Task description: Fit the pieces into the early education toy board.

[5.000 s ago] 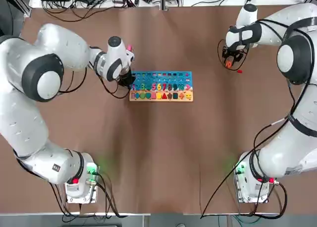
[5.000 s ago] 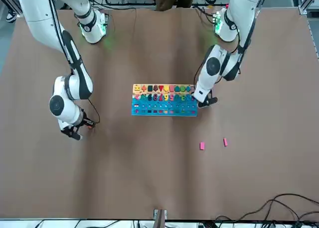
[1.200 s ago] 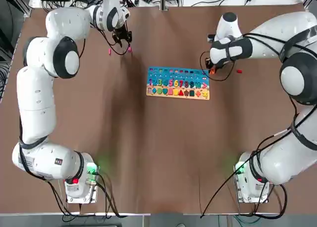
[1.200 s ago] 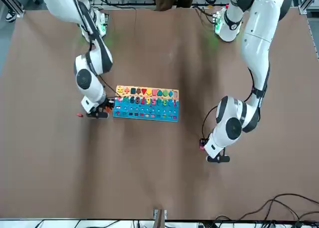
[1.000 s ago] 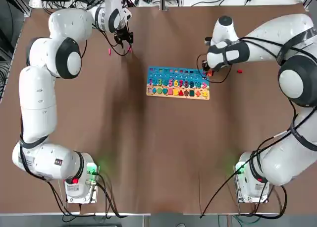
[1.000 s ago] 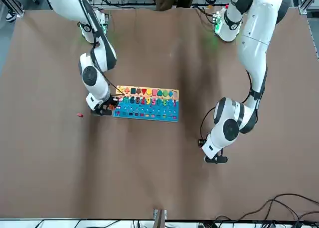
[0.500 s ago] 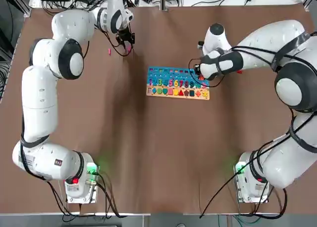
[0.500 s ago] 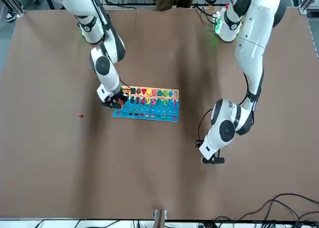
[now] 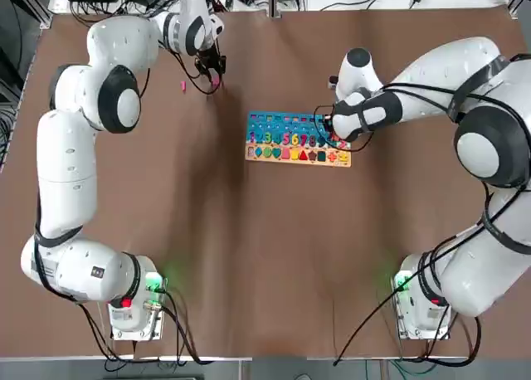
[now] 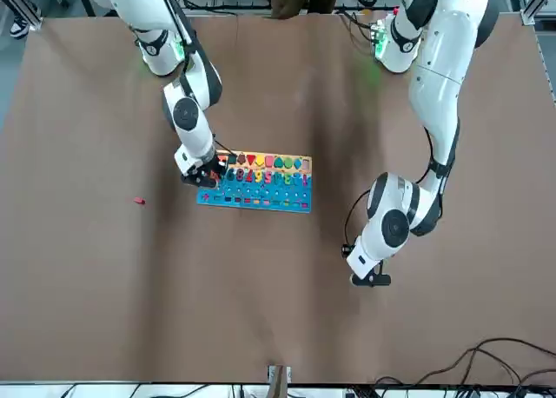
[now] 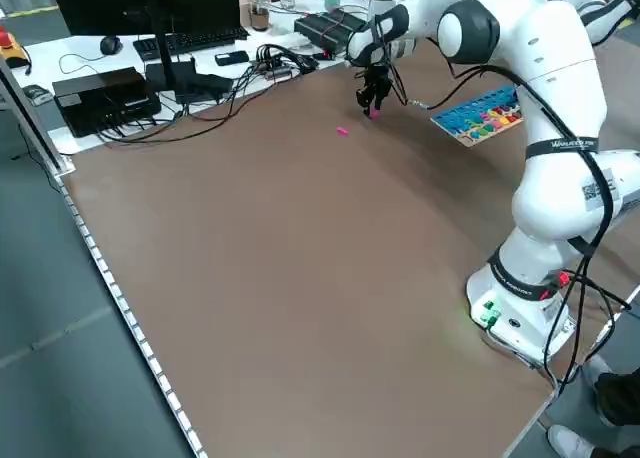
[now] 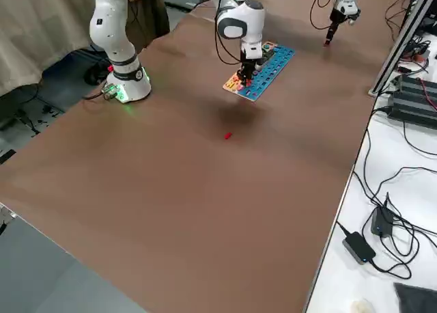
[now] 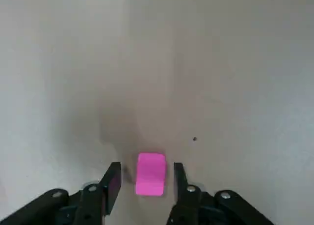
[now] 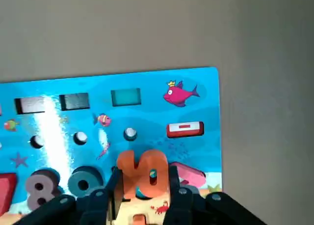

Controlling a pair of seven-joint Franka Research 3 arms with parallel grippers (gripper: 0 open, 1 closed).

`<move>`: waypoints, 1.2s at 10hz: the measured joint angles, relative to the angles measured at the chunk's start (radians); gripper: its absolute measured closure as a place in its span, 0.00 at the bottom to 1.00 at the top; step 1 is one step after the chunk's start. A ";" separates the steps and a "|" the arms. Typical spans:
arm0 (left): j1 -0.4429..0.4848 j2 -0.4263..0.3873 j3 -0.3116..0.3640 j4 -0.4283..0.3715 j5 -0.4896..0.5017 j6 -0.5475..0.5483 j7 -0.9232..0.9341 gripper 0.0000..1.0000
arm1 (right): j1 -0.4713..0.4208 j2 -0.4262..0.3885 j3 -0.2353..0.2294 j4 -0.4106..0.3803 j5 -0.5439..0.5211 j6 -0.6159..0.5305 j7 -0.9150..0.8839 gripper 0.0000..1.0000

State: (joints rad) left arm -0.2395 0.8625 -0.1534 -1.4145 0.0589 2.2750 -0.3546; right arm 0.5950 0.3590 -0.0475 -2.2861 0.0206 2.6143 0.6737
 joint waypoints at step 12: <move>-0.001 0.000 0.000 -0.004 0.002 -0.001 0.000 0.73 | 0.034 0.016 -0.002 0.001 0.036 0.012 0.029 0.59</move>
State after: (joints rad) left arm -0.2403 0.8629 -0.1534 -1.4185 0.0613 2.2740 -0.3545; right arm 0.6291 0.3750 -0.0491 -2.2847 0.0566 2.6267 0.7022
